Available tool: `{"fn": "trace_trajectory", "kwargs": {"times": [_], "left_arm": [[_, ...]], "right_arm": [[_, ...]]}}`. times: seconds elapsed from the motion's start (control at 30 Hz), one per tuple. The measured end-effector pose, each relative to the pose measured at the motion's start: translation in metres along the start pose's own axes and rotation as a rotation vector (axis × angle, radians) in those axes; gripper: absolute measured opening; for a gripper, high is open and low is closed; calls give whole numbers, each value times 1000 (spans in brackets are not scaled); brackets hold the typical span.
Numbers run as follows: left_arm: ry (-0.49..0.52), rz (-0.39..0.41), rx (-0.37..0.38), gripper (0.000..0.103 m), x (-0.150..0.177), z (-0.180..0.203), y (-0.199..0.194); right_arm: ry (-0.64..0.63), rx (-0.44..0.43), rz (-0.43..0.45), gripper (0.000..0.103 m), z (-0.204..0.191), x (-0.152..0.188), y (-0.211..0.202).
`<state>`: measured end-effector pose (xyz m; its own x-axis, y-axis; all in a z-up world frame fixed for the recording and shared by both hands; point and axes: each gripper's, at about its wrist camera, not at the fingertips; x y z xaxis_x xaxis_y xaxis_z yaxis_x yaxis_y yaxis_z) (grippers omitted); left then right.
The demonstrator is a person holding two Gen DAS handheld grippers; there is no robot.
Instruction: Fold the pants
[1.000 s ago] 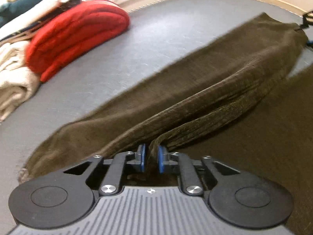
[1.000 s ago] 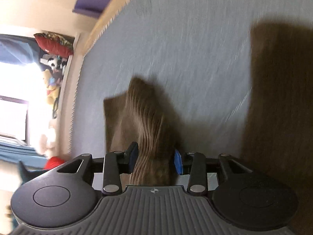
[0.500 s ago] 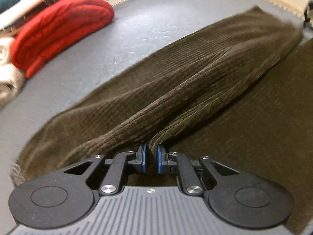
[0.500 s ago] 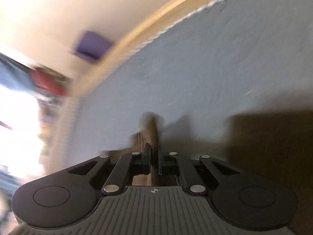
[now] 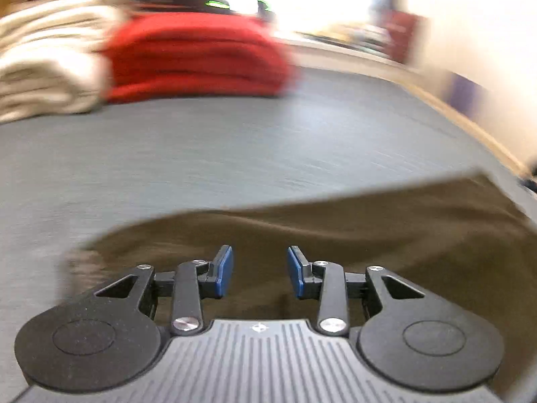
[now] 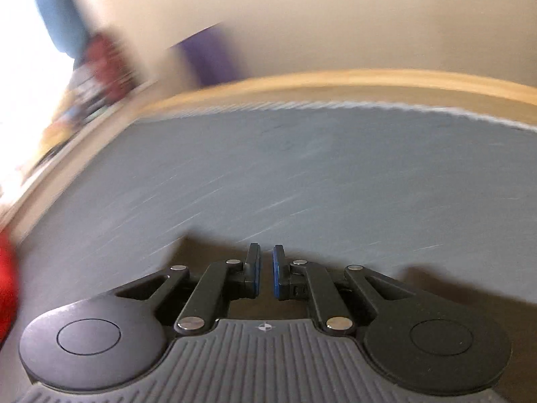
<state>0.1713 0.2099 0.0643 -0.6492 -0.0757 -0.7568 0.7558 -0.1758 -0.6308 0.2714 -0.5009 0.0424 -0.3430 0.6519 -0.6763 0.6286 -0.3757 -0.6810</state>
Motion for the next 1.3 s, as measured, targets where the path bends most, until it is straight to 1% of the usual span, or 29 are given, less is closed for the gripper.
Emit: {"fn": "trace_trajectory", "kwargs": {"times": [0.03, 0.07, 0.13, 0.17, 0.2, 0.23, 0.27, 0.33, 0.37, 0.43, 0.47, 0.57, 0.63, 0.67, 0.73, 0.77, 0.8, 0.83, 0.87, 0.9, 0.97, 1.0, 1.07, 1.1, 1.17, 1.2, 1.23, 1.27, 1.3], "left_arm": [[-49, 10, -45, 41, -4, -22, 1], [-100, 16, -86, 44, -8, -43, 3], [-178, 24, -185, 51, -15, -81, 10], [-207, 25, -209, 57, -19, -101, 10], [-243, 21, -230, 70, -21, -118, 14], [-277, 11, -253, 76, -21, -129, 20], [-309, -7, -270, 81, -21, -142, 25], [-352, -42, -271, 81, -19, -163, 29], [-372, -57, -270, 83, -17, -170, 33], [-406, -78, -243, 83, -15, -181, 40], [-413, -82, -233, 83, -14, -185, 42], [-406, -111, -203, 83, -8, -195, 50], [-385, -126, -202, 83, -4, -193, 56], [-383, -129, -198, 83, -3, -193, 57], [-384, -120, -186, 83, -3, -195, 61], [-373, -117, -182, 78, -3, -195, 62], [-355, -117, -176, 64, -2, -188, 66], [-328, -113, -165, 62, -4, -184, 68], [-288, -112, -180, 52, -5, -180, 69], [-251, -108, -181, 43, -6, -176, 70], [-182, -65, -206, 39, -11, -165, 67], [-181, -32, -215, 39, -13, -164, 63], [-203, 40, -218, 39, -19, -163, 53], [-196, 58, -227, 40, -20, -161, 53], [-201, 28, -233, 43, -24, -162, 64], [-220, -7, -251, 52, -23, -165, 71], [-253, -48, -274, 60, -23, -168, 75], [-297, -78, -295, 71, -24, -173, 78], [-317, -64, -311, 74, -24, -173, 71]], "right_arm": [[-42, -58, -35, 17, -15, 4, 1], [-91, -132, -88, 28, -34, 11, 3], [-149, -224, -161, 40, -65, 23, 6], [-183, -257, -195, 41, -81, 30, 7], [-213, -274, -222, 41, -94, 39, 5], [-231, -282, -246, 42, -109, 43, 7], [-238, -286, -268, 46, -121, 48, 10], [-233, -264, -300, 48, -141, 56, 19], [-229, -243, -317, 48, -151, 59, 28], [-232, -198, -314, 48, -153, 74, 27], [-248, -158, -311, 48, -156, 85, 25], [-233, -56, -313, 48, -163, 97, 42], [-275, -5, -251, 46, -175, 103, 42], [-355, 39, -208, 45, -188, 109, 41], [-445, 106, -143, 40, -202, 120, 39], [-465, 128, -118, 33, -205, 122, 39], [-483, 146, -95, 28, -207, 124, 39], [-502, 162, -73, 18, -208, 124, 38], [-518, 170, -49, 11, -208, 126, 40], [-522, 170, -34, 9, -207, 125, 42], [-510, 143, -15, 6, -204, 121, 44], [-508, 129, -6, 5, -204, 117, 44], [-459, 71, 33, 5, -202, 105, 43], [-443, 45, 56, 5, -202, 101, 42], [-425, 3, 122, 5, -203, 91, 39], [-426, 0, 130, 5, -204, 88, 40], [-436, -2, 101, 6, -205, 87, 43], [-471, 4, 7, 8, -207, 89, 54], [-508, 27, -49, 10, -207, 90, 61]]}}
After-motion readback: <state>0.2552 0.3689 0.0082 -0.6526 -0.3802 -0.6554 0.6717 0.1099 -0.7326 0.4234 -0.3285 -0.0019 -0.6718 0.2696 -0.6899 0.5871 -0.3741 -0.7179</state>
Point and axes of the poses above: each gripper's, at about its wrist camera, not at the fingertips, and y roughly the way its jaws point, z to its right, x to its underside, and after that the axes turned 10 degrees about x, right-handed
